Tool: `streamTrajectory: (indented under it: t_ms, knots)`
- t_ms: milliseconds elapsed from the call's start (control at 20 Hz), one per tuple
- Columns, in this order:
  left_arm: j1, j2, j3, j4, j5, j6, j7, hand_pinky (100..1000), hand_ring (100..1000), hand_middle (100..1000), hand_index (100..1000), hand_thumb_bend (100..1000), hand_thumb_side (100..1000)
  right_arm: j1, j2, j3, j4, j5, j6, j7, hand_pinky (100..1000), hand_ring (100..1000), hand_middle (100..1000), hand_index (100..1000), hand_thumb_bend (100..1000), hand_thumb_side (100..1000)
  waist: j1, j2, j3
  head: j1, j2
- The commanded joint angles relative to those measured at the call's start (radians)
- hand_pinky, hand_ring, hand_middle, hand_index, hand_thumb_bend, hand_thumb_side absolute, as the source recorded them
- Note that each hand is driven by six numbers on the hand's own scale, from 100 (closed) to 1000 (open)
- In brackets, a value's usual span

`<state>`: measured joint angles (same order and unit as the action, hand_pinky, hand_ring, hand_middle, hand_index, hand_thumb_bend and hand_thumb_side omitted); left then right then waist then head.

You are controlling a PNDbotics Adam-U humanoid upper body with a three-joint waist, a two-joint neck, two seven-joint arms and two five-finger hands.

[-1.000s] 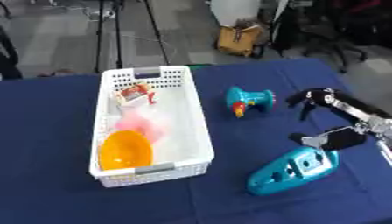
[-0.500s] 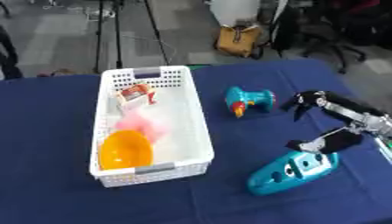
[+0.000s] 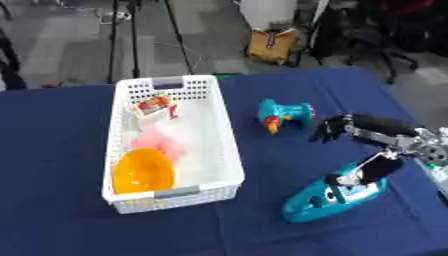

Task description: Pick up objects on the table and place them in the box.

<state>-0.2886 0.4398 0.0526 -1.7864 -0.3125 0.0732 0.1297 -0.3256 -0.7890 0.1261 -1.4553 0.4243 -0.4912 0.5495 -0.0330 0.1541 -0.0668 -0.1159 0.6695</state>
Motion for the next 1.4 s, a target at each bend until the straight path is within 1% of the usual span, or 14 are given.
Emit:
streamTrajectory:
  t_ms: [50, 250, 400, 450, 500, 600, 650, 700, 1400]
  knots:
    - [-0.009, 0.03, 0.002, -0.012, -0.001, -0.001, -0.003, 508, 672, 738, 832, 716, 733, -0.024, -0.025, 0.009, 0.025, 0.04, -0.018, 0.007, 740, 756, 777, 825, 508, 277, -0.001, -0.016, 0.002, -0.004, 0.002]
    - [-0.01, 0.03, 0.001, -0.012, 0.0, -0.002, -0.004, 508, 672, 738, 833, 716, 733, -0.04, -0.012, 0.034, 0.064, 0.07, -0.036, 0.02, 742, 765, 779, 824, 510, 276, 0.0, -0.016, 0.004, -0.005, 0.003]
    - [-0.01, 0.029, 0.001, -0.012, 0.0, -0.002, -0.004, 508, 672, 738, 833, 716, 733, -0.047, -0.008, 0.041, 0.08, 0.087, -0.047, 0.022, 742, 765, 779, 824, 510, 276, 0.0, -0.016, 0.004, -0.006, 0.004]
    - [-0.01, 0.029, 0.001, -0.012, 0.0, -0.002, -0.004, 508, 672, 739, 833, 714, 734, -0.048, -0.007, 0.043, 0.084, 0.092, -0.049, 0.022, 749, 787, 782, 818, 533, 226, 0.0, -0.016, 0.004, -0.006, 0.004]
    - [-0.01, 0.029, 0.001, -0.012, 0.0, -0.002, -0.004, 508, 672, 739, 833, 714, 734, -0.053, -0.006, 0.048, 0.09, 0.108, -0.051, 0.026, 749, 787, 783, 818, 515, 277, -0.001, -0.016, 0.005, -0.007, 0.003]
    - [-0.01, 0.029, 0.001, -0.011, -0.001, -0.002, -0.004, 508, 672, 739, 833, 712, 735, -0.059, -0.001, 0.057, 0.106, 0.141, -0.058, 0.029, 753, 800, 786, 816, 513, 275, -0.001, -0.016, 0.007, -0.008, 0.003]
    - [-0.01, 0.029, 0.001, -0.011, -0.001, -0.002, -0.004, 508, 672, 739, 833, 716, 738, -0.062, 0.002, 0.061, 0.116, 0.157, -0.062, 0.029, 751, 798, 784, 816, 551, 260, -0.001, -0.016, 0.007, -0.008, 0.002]
    - [-0.01, 0.029, 0.001, -0.011, 0.0, -0.002, -0.004, 508, 673, 739, 833, 712, 735, -0.064, 0.007, 0.065, 0.126, 0.169, -0.066, 0.027, 751, 799, 785, 816, 512, 277, -0.001, -0.016, 0.008, -0.009, 0.003]
    - [-0.013, 0.027, 0.0, -0.012, 0.0, -0.003, -0.005, 508, 673, 740, 834, 713, 733, -0.074, 0.055, 0.095, 0.181, 0.241, -0.098, 0.016, 746, 796, 780, 803, 501, 276, 0.002, -0.016, 0.01, -0.012, 0.0]
